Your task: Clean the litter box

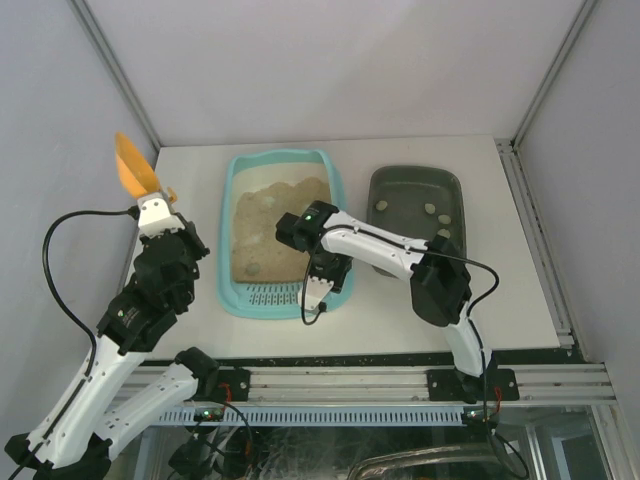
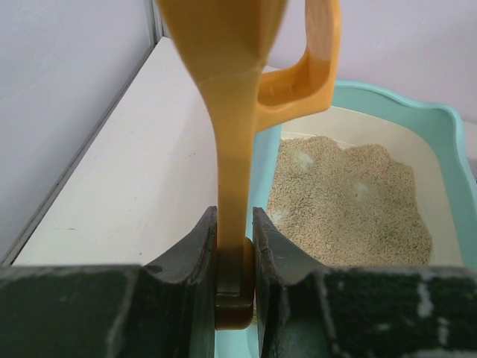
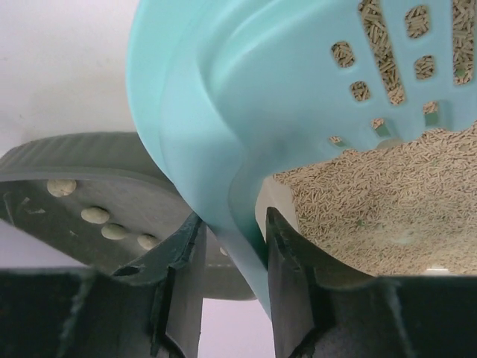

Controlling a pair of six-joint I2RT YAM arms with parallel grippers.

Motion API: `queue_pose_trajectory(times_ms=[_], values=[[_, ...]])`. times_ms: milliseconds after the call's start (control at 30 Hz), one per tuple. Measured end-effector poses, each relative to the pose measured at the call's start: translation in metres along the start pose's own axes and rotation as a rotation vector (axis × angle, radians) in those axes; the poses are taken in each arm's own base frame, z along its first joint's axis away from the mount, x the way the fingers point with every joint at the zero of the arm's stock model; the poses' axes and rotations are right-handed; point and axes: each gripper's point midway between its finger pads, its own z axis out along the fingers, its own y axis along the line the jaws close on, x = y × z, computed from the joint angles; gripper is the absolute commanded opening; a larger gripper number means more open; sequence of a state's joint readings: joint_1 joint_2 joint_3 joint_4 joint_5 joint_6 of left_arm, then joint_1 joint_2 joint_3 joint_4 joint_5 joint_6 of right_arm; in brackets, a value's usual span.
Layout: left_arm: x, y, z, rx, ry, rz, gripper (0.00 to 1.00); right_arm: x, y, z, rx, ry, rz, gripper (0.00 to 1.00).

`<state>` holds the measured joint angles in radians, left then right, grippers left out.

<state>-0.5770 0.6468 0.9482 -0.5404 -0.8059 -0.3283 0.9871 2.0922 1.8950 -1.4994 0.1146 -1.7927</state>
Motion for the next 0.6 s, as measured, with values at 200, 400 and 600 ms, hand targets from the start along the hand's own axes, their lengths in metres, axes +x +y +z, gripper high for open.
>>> queue_pose_trajectory(times_ms=[200,400,600], values=[[-0.001,0.002,0.0,-0.013,-0.006,0.001,0.0,-0.038,-0.014,-0.006,0.042,-0.057,0.019,0.0],[-0.003,0.008,0.0,-0.047,-0.018,0.001,0.0,-0.094,-0.036,-0.013,0.115,-0.132,0.01,0.01],[-0.004,0.014,-0.001,-0.084,-0.028,0.005,0.0,-0.138,-0.045,-0.018,0.153,-0.217,0.03,0.02]])
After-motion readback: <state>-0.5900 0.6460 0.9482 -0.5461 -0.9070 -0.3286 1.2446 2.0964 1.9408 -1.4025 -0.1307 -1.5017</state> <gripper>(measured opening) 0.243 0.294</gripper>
